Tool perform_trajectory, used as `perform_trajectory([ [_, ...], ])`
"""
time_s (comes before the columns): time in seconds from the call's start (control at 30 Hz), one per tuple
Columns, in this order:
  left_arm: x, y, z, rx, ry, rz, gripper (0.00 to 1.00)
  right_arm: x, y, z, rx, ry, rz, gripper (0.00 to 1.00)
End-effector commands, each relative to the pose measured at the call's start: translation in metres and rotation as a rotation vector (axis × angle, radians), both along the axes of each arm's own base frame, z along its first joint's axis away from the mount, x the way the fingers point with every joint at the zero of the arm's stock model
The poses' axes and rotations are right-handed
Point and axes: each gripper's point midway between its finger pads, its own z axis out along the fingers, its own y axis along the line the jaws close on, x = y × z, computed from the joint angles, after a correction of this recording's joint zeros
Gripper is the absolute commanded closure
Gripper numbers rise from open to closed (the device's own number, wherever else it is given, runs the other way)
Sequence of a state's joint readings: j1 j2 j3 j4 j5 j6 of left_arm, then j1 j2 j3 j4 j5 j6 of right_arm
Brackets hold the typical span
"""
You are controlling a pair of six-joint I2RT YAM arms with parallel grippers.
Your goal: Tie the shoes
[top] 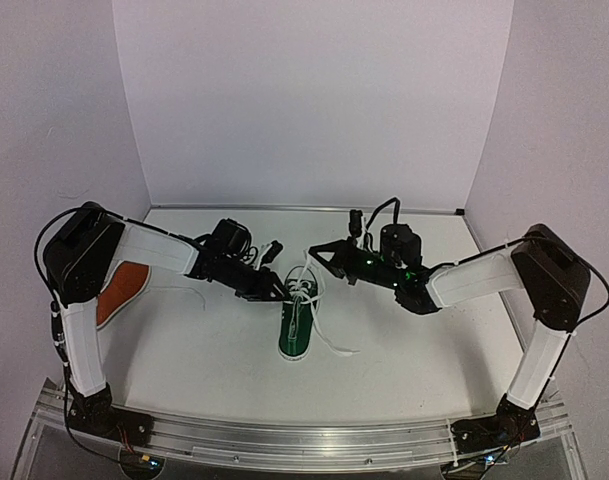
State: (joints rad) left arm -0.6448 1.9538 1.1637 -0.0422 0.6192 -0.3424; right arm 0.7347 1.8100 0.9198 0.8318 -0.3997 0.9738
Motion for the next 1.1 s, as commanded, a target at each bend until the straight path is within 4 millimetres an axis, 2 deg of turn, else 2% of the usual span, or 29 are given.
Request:
perform_trajectory([
  [0.0, 0.015, -0.006, 0.009, -0.030, -0.020, 0.023, 0.70, 0.009, 0.011, 0.026, 0.092, -0.081, -0.012, 1.00],
  [0.1, 0.017, -0.003, 0.005, -0.031, 0.000, 0.038, 0.71, 0.009, 0.013, 0.022, 0.095, -0.080, -0.010, 1.00],
  [0.2, 0.020, -0.004, 0.008, -0.077, 0.004, 0.044, 0.77, 0.012, 0.015, 0.017, 0.095, -0.081, -0.013, 1.00],
  [0.4, 0.019, -0.004, 0.018, -0.118, -0.006, 0.040, 0.94, 0.016, 0.019, 0.008, 0.085, -0.084, -0.018, 1.00],
  [0.6, 0.018, -0.002, 0.029, -0.125, -0.026, 0.038, 1.00, 0.019, 0.022, -0.001, 0.068, -0.086, -0.019, 1.00],
  [0.67, 0.019, -0.001, 0.028, -0.106, -0.034, 0.041, 0.98, 0.018, 0.022, -0.001, 0.066, -0.084, -0.018, 1.00],
  [0.83, 0.027, 0.001, 0.018, -0.047, -0.054, 0.044, 0.83, 0.016, 0.018, 0.001, 0.062, -0.091, -0.030, 1.00],
  [1.07, 0.026, -0.003, 0.010, -0.042, -0.038, 0.005, 0.73, 0.019, 0.017, -0.009, 0.042, -0.083, -0.042, 1.00],
])
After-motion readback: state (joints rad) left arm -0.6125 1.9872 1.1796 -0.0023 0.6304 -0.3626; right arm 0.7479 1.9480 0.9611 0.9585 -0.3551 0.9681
